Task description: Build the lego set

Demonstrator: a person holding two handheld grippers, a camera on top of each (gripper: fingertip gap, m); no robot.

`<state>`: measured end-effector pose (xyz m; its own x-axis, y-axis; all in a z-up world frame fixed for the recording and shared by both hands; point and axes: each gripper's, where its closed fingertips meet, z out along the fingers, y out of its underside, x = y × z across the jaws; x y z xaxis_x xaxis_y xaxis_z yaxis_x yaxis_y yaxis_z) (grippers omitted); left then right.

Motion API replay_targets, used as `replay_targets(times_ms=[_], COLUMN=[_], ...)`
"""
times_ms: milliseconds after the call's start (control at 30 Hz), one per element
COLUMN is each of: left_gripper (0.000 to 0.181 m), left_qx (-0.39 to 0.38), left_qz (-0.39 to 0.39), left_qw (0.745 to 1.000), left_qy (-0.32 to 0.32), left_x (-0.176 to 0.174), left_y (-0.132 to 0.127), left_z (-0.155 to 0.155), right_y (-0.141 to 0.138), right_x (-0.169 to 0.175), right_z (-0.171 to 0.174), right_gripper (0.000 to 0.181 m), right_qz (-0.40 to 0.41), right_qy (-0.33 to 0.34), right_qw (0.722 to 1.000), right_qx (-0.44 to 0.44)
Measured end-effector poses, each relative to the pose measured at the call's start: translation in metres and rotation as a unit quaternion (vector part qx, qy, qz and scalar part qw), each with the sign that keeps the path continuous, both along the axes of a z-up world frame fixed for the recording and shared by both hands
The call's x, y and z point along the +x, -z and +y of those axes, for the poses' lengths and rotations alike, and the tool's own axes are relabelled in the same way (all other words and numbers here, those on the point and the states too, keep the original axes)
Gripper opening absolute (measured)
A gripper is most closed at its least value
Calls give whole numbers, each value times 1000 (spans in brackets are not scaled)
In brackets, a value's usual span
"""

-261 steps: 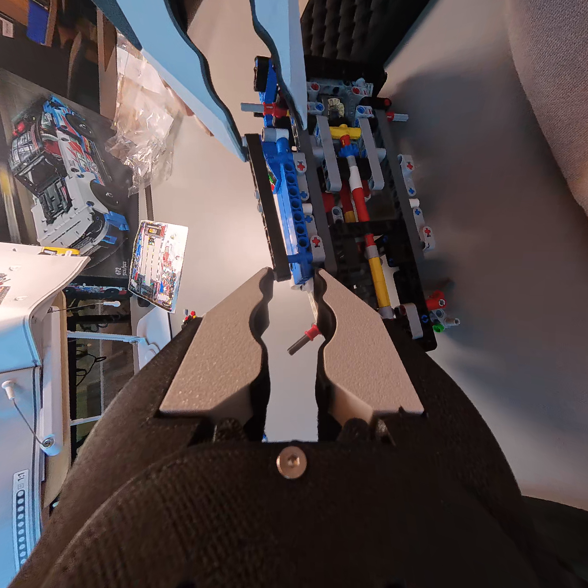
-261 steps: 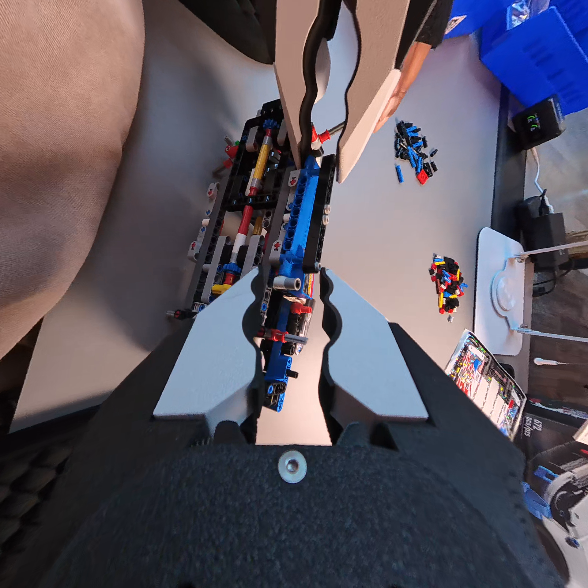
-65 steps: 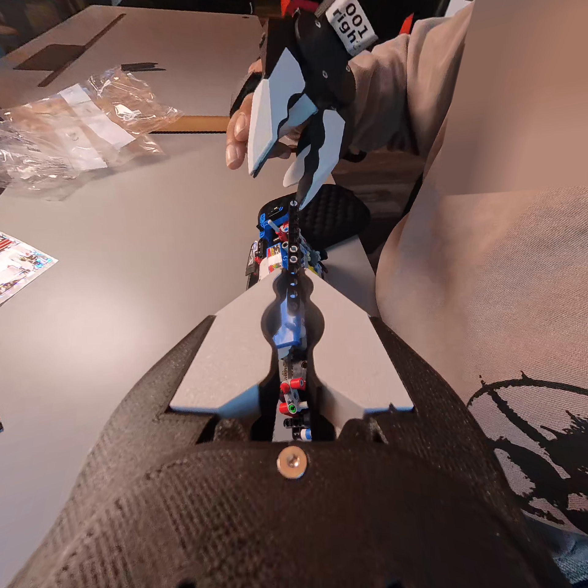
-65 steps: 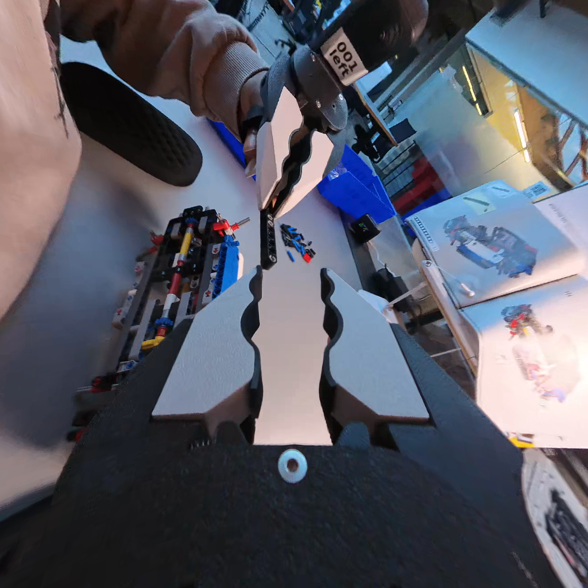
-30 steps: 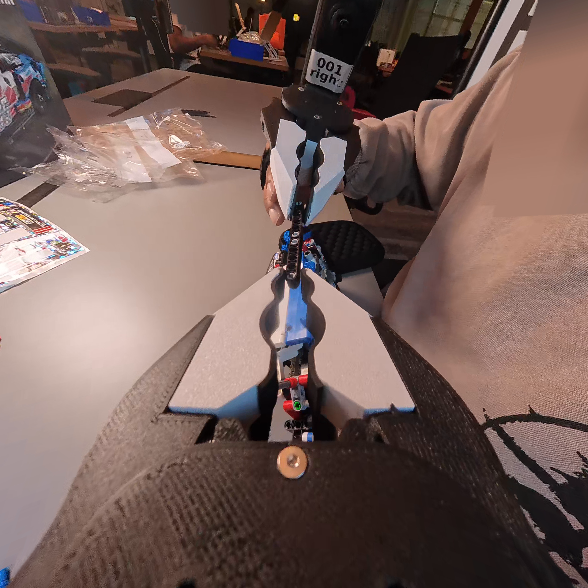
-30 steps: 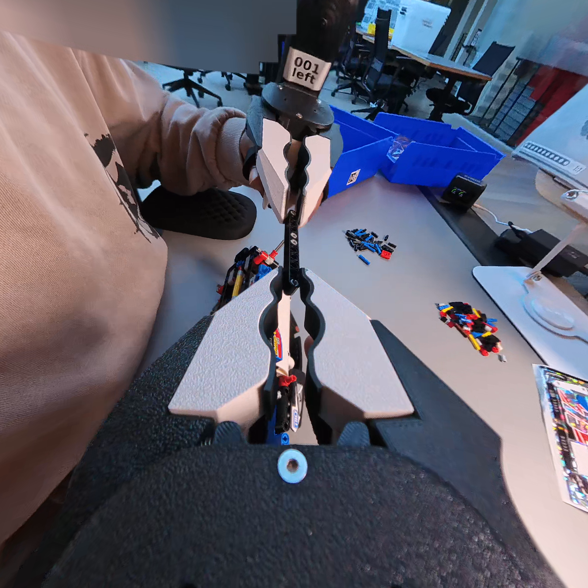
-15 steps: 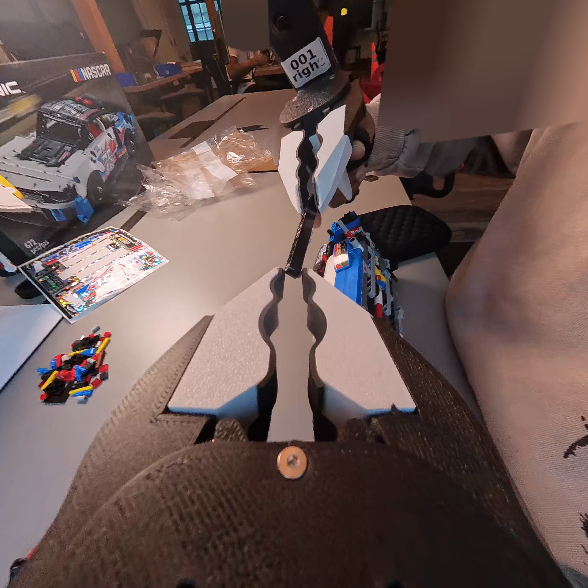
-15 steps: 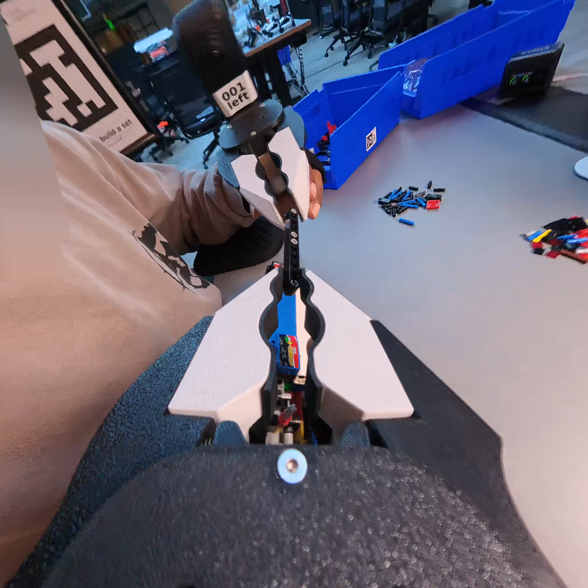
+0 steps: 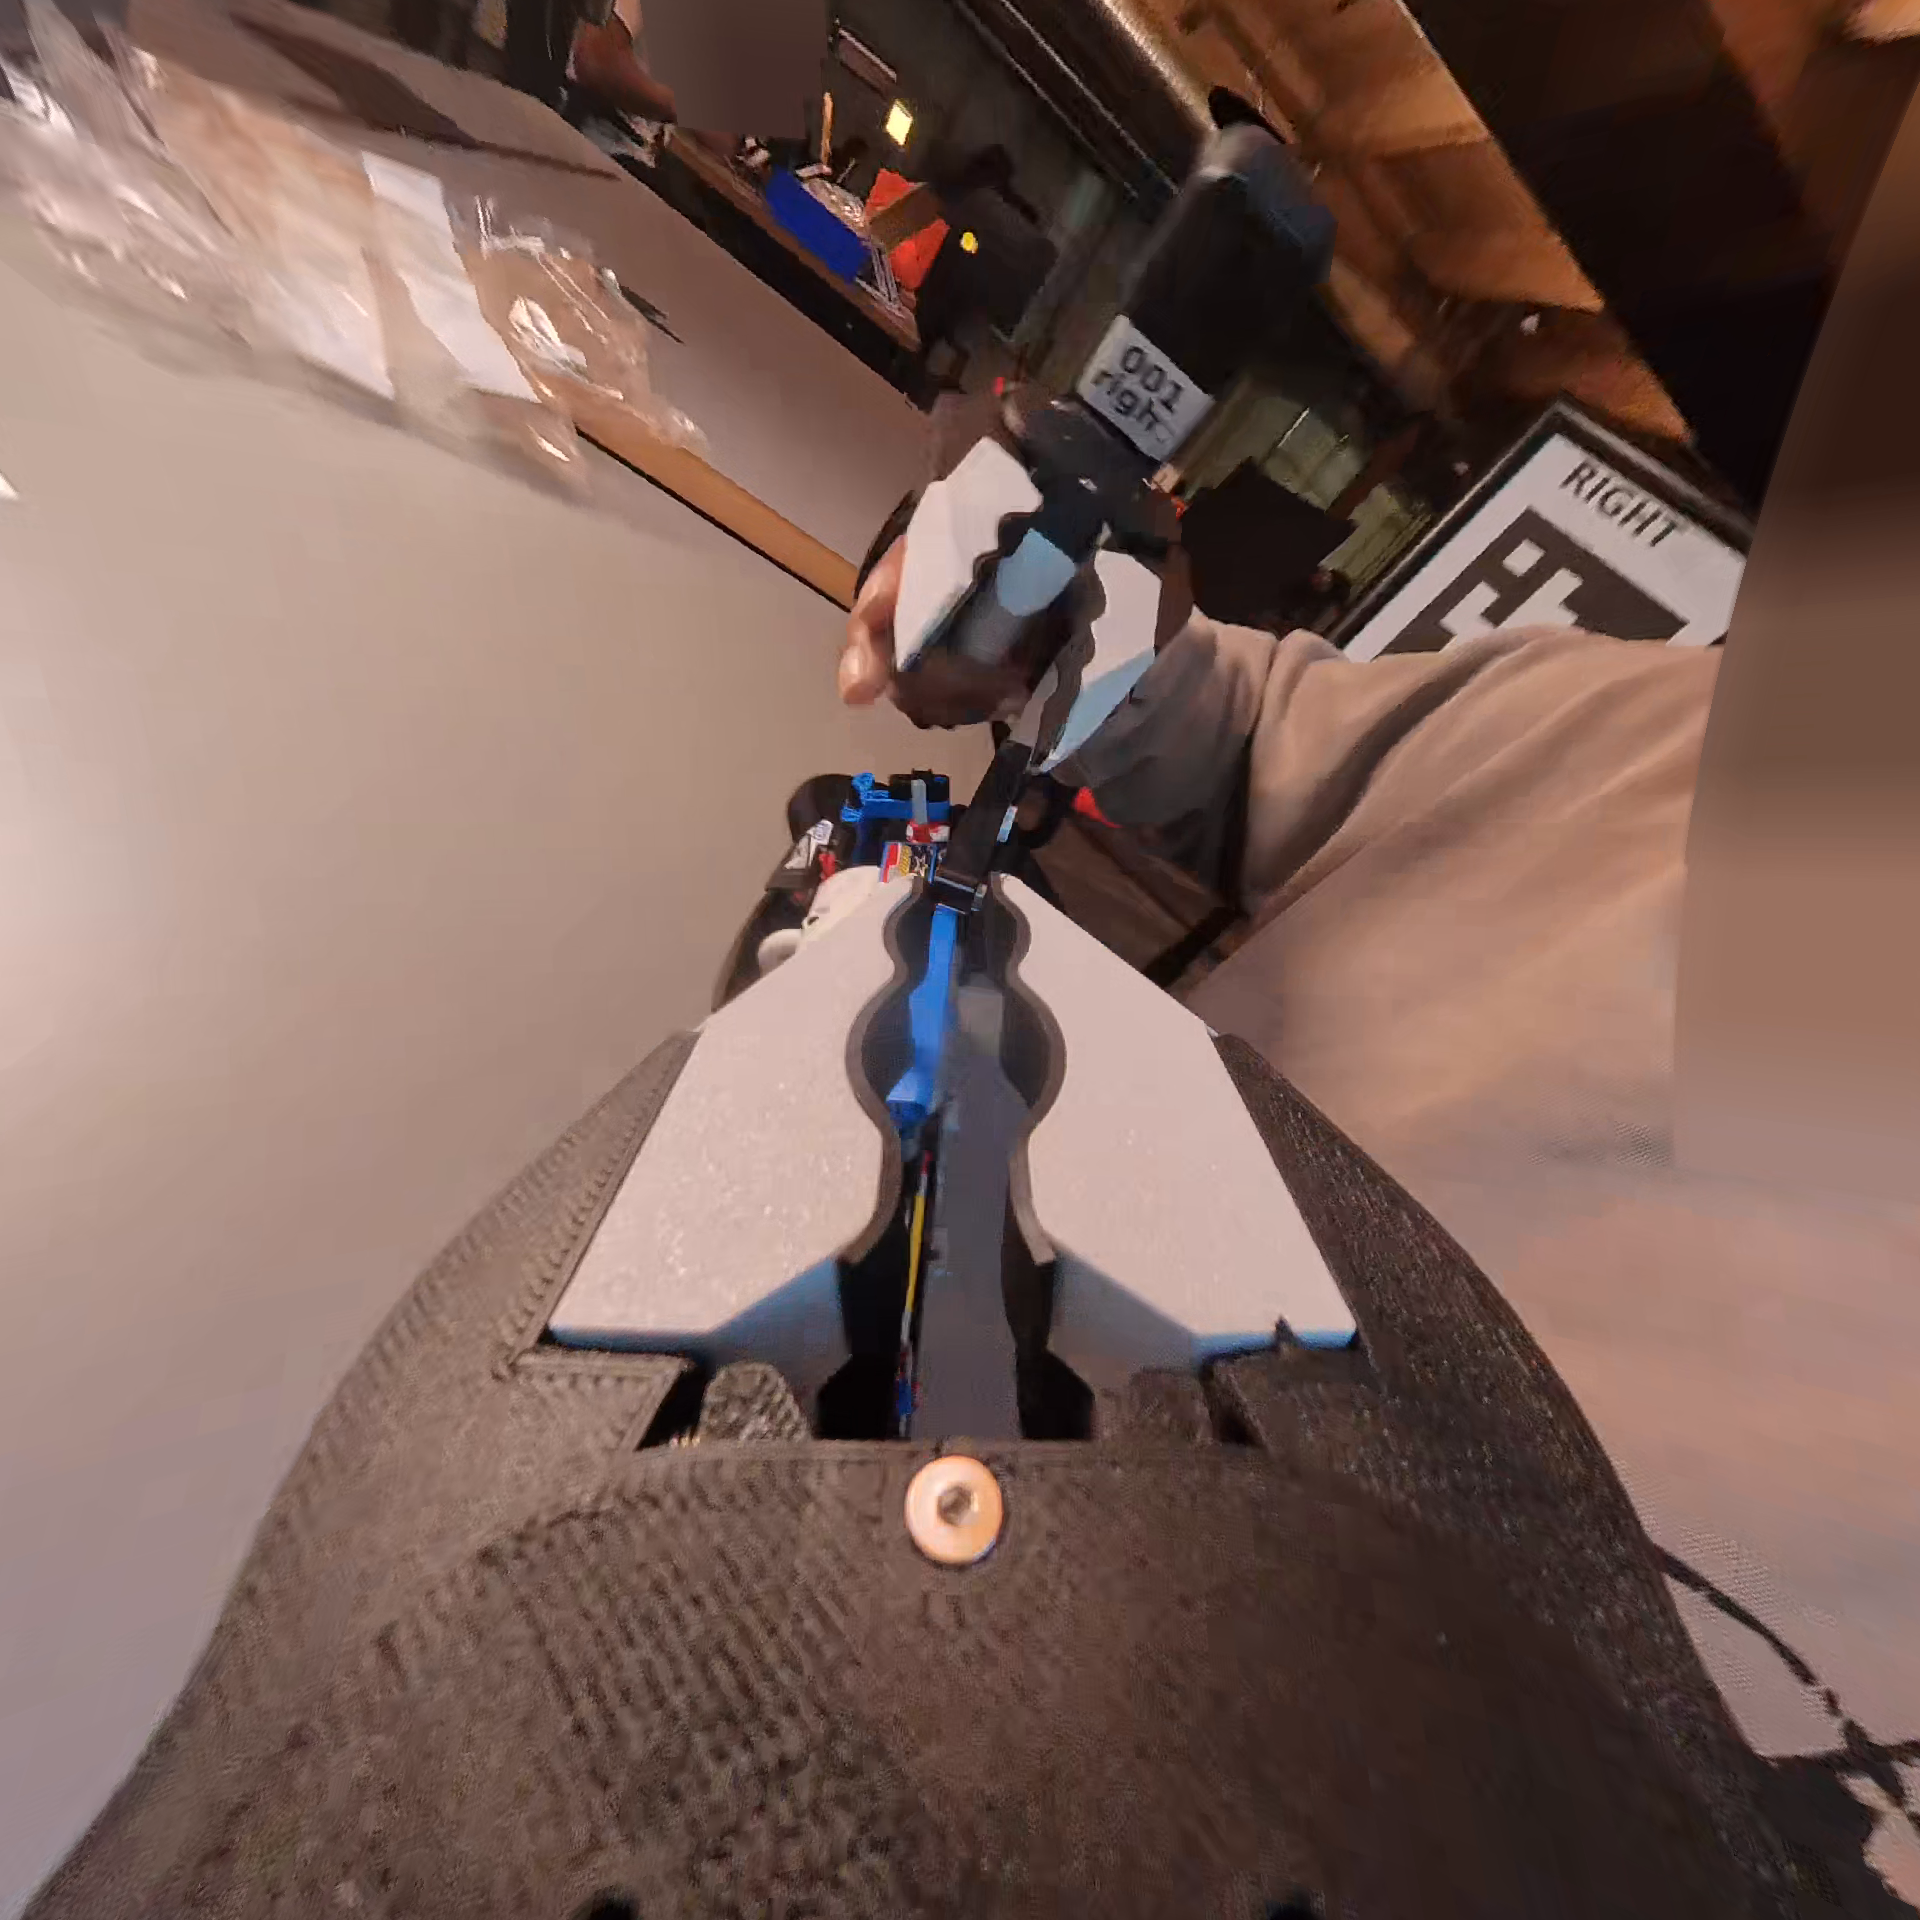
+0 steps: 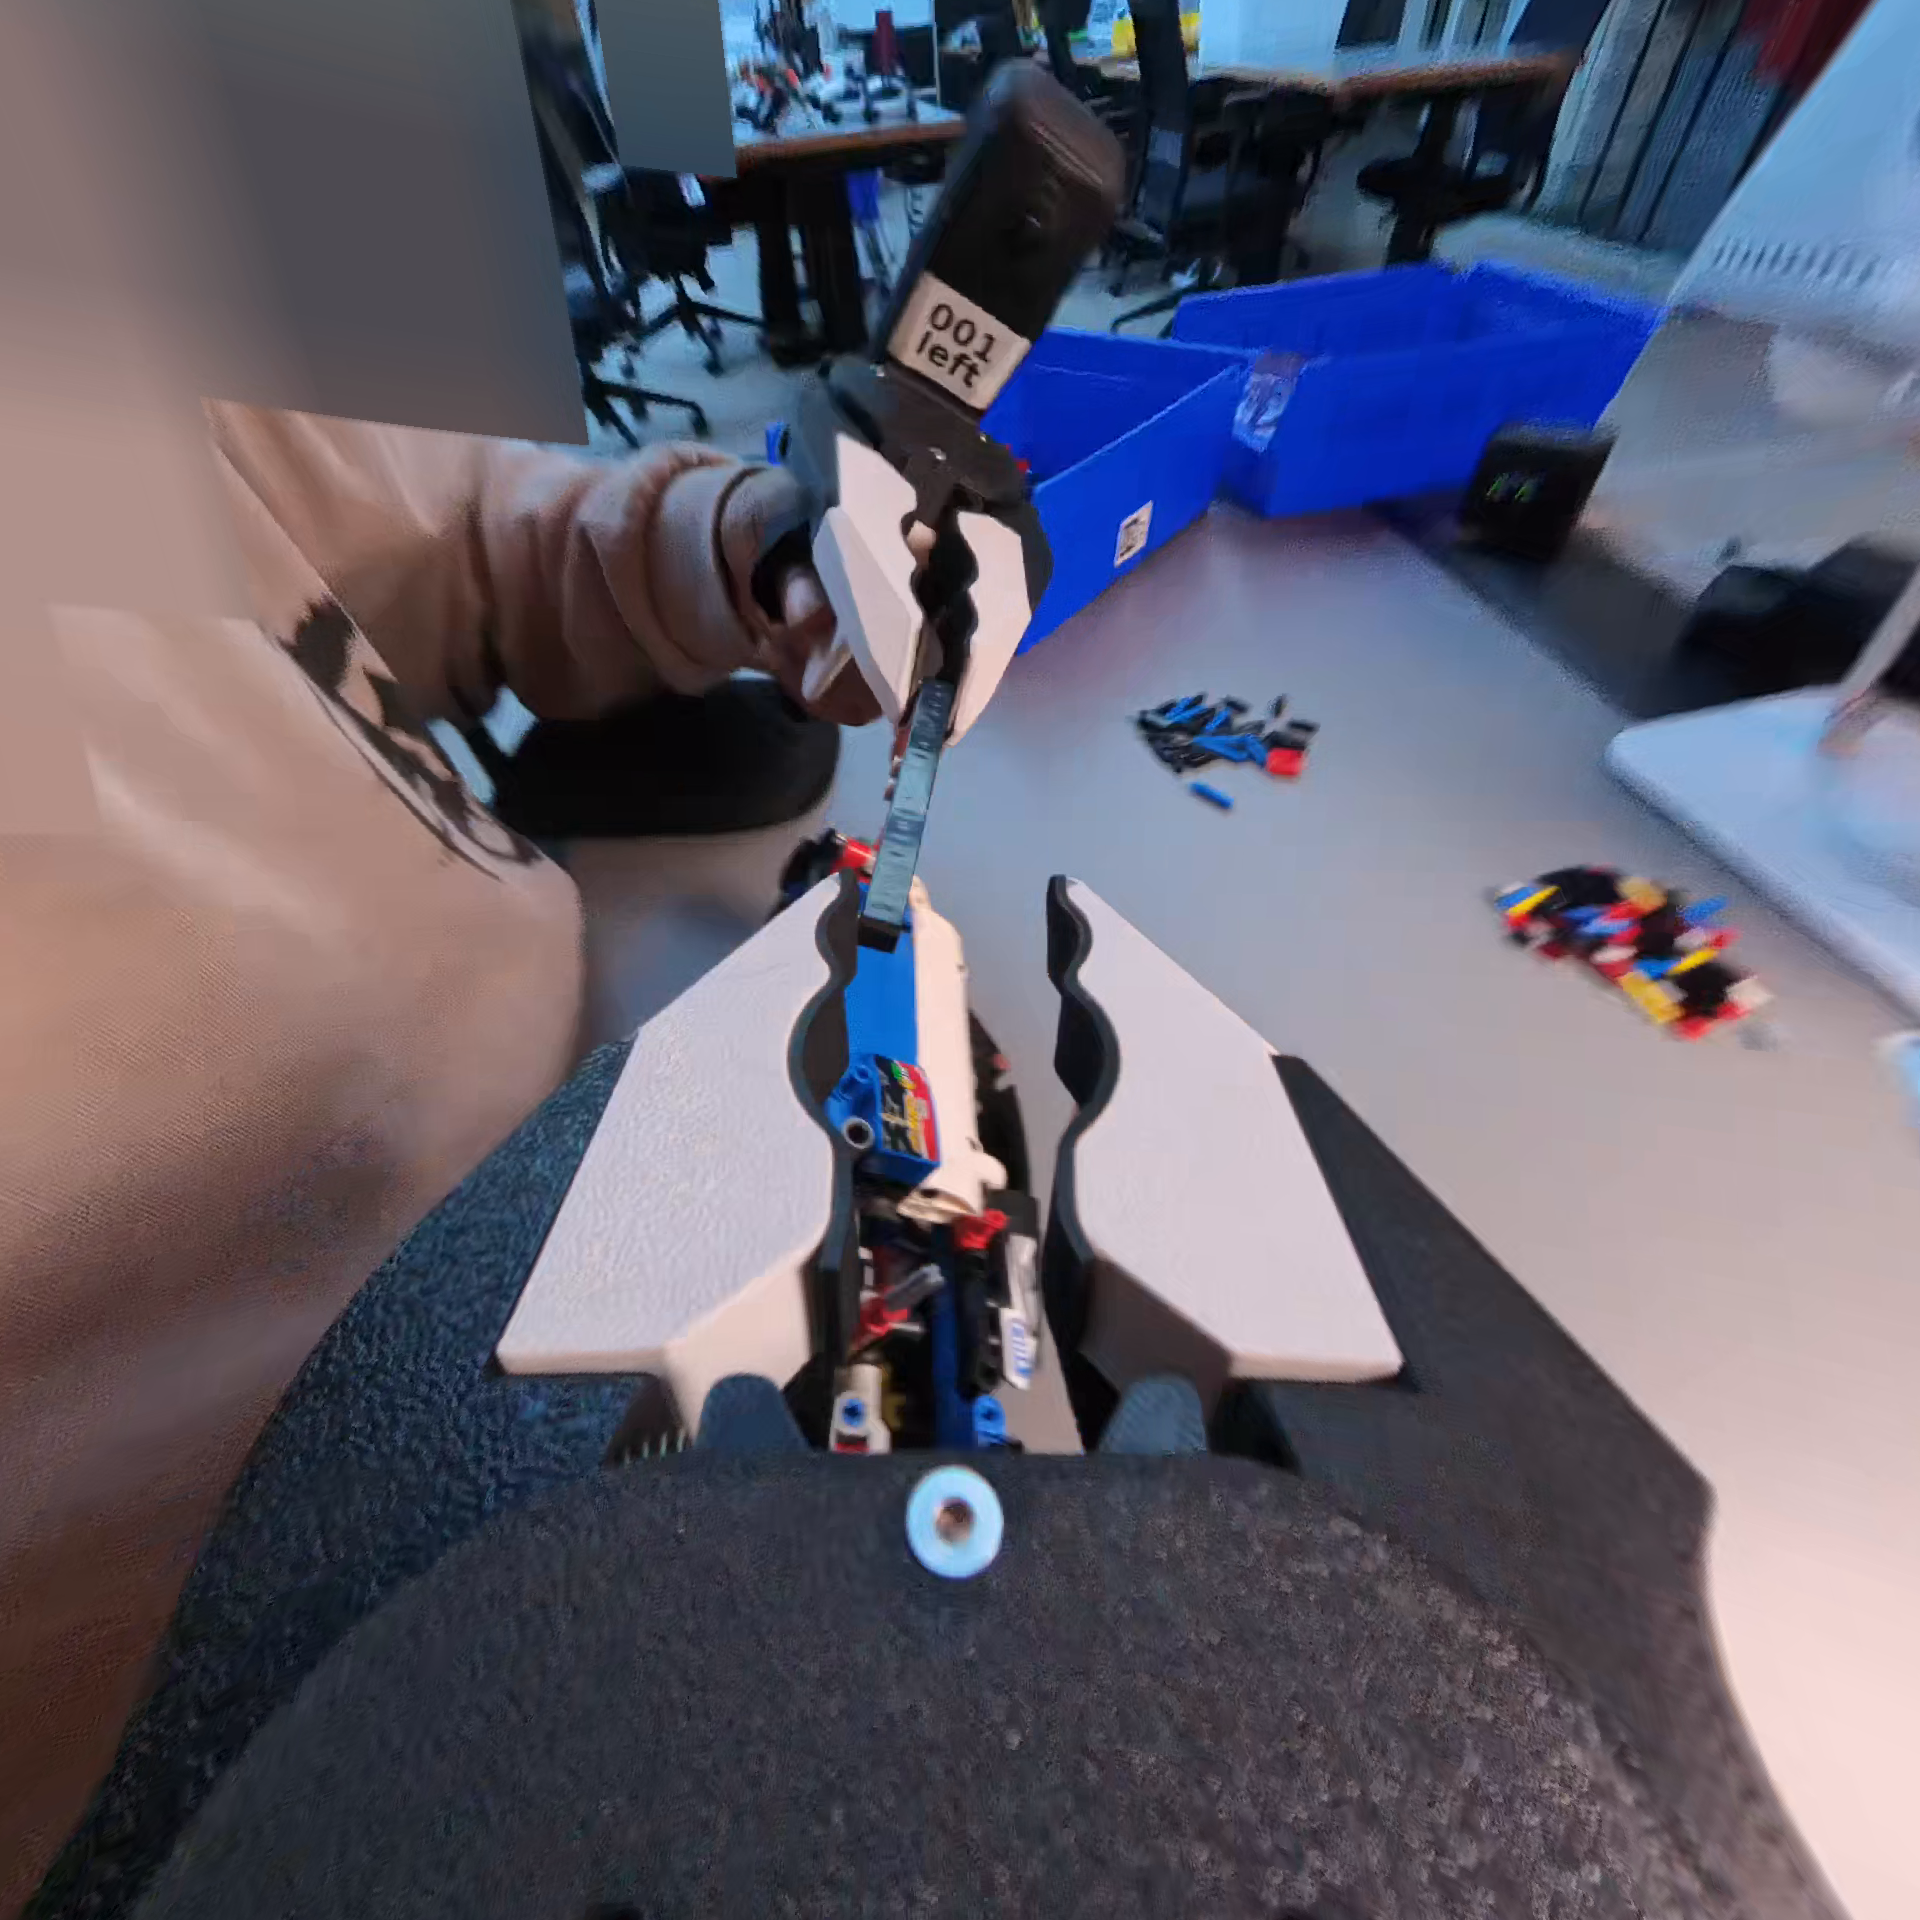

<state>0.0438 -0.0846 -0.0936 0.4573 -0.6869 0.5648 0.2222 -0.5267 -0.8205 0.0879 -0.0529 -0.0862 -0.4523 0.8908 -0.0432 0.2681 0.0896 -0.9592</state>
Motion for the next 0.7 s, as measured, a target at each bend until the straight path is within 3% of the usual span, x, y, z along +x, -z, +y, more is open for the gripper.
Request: replay_targets(times_ms=[67,133,267,433,533,633,700], left_gripper=[8,8,8,7,8,7,9], left_qx=[-48,-76,-93,-88,-87,-86,-57], left_qz=[-38,-68,-100,-120,-119,-134,-129], left_qw=[998,995,991,988,989,987,990], left_qy=[7,7,-8,-24,-25,-15,-6], left_x=[3,6,5,3,3,4,5], left_y=[7,10,6,-6,-8,-11,-15], left_z=[-1,-2,1,2,0,-4,-9], right_y=[-1,3,7,7,1,-3,-4], right_x=[6,9,8,5,2,1,2], right_z=[-4,-10,-20,-24,-23,-20,-22], right_gripper=[34,34,28,26,7,5,4], right_qz=[69,89,113,118,135,123,88], right_qy=[0,1,13,25,45,55,44], right_qw=[985,960,922,897,885,906,951], right_qx=[158,266,371,425,444,402,294])
